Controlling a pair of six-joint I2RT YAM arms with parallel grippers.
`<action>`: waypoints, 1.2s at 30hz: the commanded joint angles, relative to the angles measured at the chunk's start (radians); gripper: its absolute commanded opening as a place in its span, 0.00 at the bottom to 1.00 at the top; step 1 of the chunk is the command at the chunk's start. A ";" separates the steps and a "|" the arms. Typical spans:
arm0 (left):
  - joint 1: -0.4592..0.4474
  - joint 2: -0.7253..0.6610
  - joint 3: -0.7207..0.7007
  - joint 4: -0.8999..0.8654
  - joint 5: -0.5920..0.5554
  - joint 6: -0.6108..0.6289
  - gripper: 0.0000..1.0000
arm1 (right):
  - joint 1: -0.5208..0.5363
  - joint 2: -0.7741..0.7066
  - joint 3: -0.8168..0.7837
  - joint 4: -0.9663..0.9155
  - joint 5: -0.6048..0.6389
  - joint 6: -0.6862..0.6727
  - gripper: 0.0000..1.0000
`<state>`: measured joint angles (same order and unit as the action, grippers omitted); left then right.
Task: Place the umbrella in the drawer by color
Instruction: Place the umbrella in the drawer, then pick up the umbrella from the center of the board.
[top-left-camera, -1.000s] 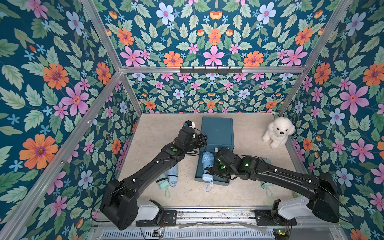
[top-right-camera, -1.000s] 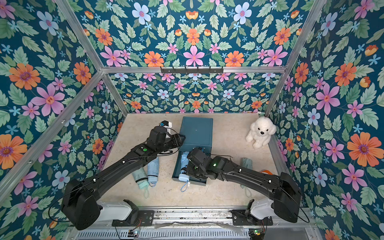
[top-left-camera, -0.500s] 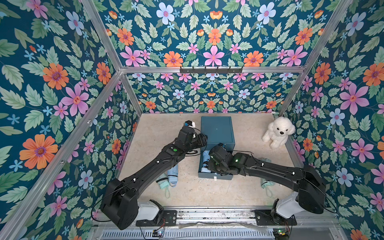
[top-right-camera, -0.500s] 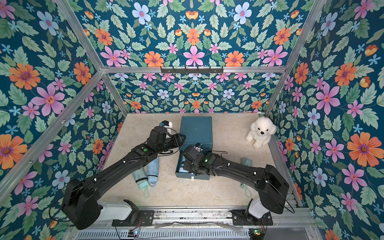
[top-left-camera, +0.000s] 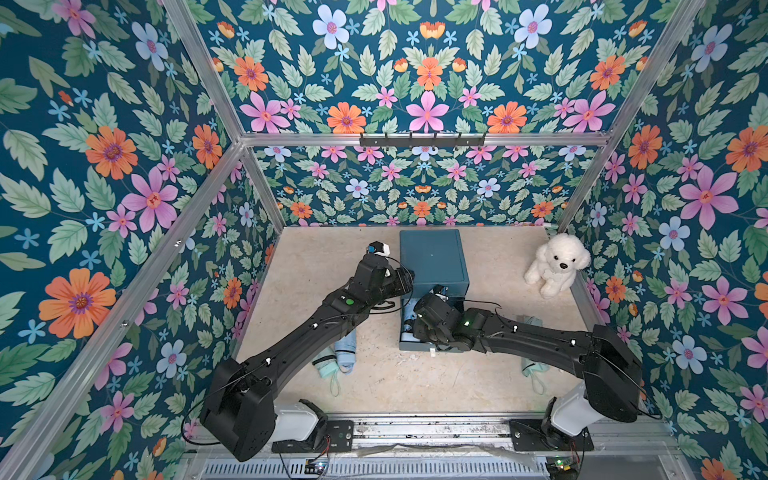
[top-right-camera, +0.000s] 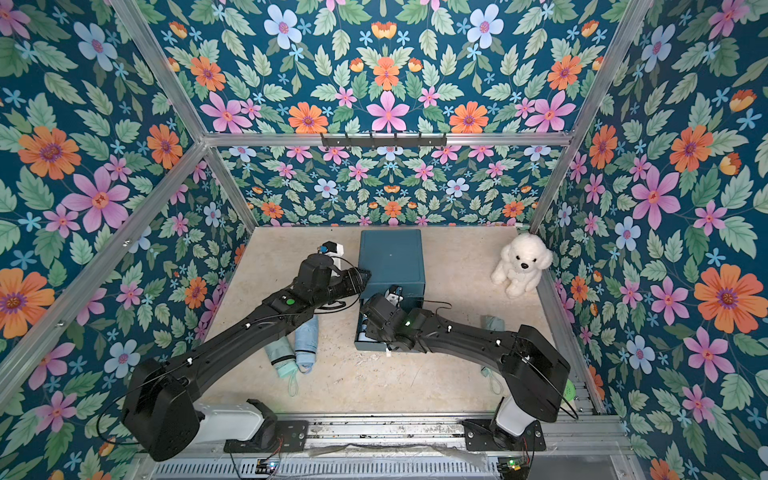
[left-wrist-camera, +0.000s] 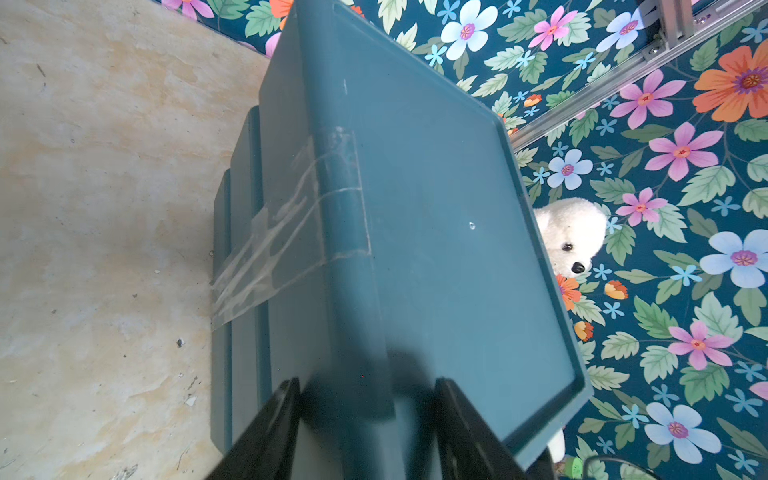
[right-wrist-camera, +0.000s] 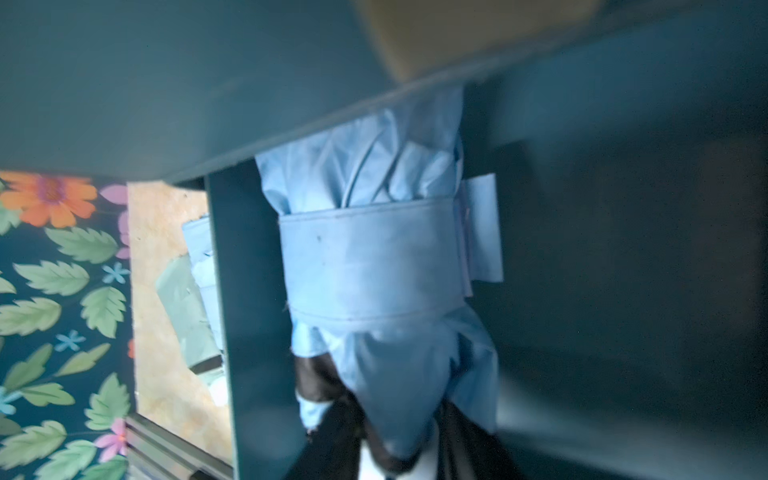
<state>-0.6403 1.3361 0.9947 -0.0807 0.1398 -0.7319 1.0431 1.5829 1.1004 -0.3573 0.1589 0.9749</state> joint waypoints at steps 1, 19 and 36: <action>-0.004 -0.003 -0.004 -0.131 0.058 0.012 0.57 | 0.008 -0.058 -0.003 -0.067 0.059 -0.011 0.38; 0.043 -0.199 0.056 -0.334 -0.268 0.037 0.68 | 0.139 -0.405 -0.110 -0.091 0.171 -0.065 0.49; 0.383 -0.171 -0.428 -0.230 -0.142 -0.031 0.71 | 0.231 -0.349 -0.138 0.034 0.142 -0.107 0.47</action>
<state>-0.2596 1.1343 0.5770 -0.3973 -0.0261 -0.7326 1.2667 1.2327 0.9657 -0.3553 0.2947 0.8707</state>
